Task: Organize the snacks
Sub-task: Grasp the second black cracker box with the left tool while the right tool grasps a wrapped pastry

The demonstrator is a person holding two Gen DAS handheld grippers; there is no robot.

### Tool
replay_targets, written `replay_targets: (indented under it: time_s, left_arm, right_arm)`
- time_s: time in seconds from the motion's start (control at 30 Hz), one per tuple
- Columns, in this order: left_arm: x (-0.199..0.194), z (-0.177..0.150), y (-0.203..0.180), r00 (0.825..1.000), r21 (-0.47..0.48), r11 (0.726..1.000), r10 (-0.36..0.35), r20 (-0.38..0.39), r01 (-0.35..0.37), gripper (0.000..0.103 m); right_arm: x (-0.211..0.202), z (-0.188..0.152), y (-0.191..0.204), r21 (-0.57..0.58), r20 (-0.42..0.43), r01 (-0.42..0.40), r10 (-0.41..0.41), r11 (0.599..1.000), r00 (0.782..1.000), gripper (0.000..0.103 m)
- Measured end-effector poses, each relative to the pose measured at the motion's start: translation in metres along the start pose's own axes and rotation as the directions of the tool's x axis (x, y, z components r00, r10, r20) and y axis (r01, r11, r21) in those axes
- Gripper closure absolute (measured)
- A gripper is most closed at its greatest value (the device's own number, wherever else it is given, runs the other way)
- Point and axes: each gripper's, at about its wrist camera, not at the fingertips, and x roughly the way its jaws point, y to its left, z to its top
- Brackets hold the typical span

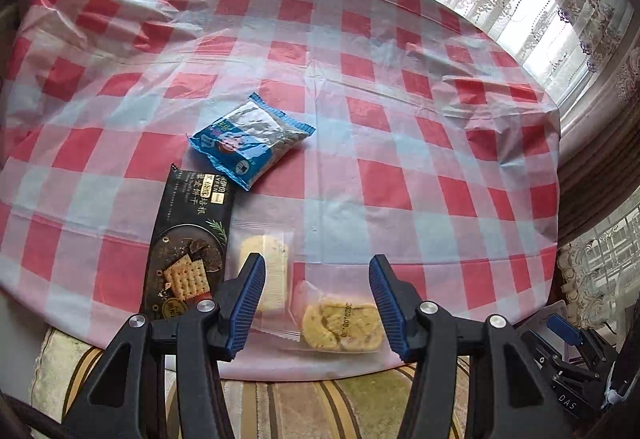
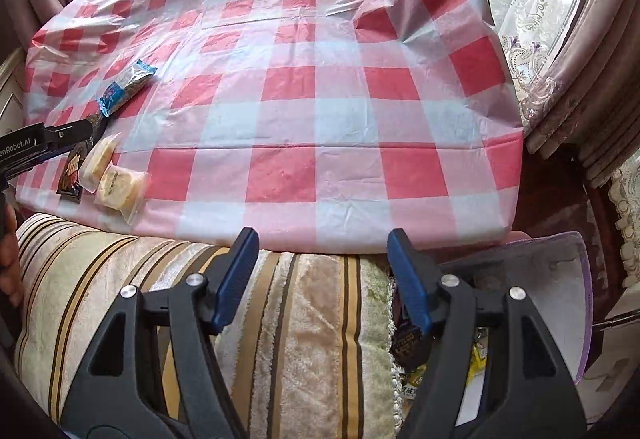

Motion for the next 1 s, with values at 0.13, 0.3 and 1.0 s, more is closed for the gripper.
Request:
replay_targets:
  time_s: [0.13,0.3,1.0]
  left_arm:
    - [0.0,0.002,0.039,0.998,-0.063,0.996,0.059,-0.021,-0.06,0.048]
    - [0.004,0.003,0.064,0.992,-0.078,0.99,0.112,-0.055,-0.116,0.044]
    - [0.034,0.009,0.074,0.979,-0.036,0.988,0.143,-0.144,-0.15,0.032]
  right_arm:
    - [0.001,0.006,0.03,-0.117,-0.002,-0.014,0.013,0.993,1.0,0.03]
    - [0.006,0.013,0.067,-0.233,-0.006,-0.071,0.071,0.97,0.997,0.028]
    - [0.062,0.031,0.171,-0.562,-0.203,-0.325,0.255,0.76,0.946,0.023]
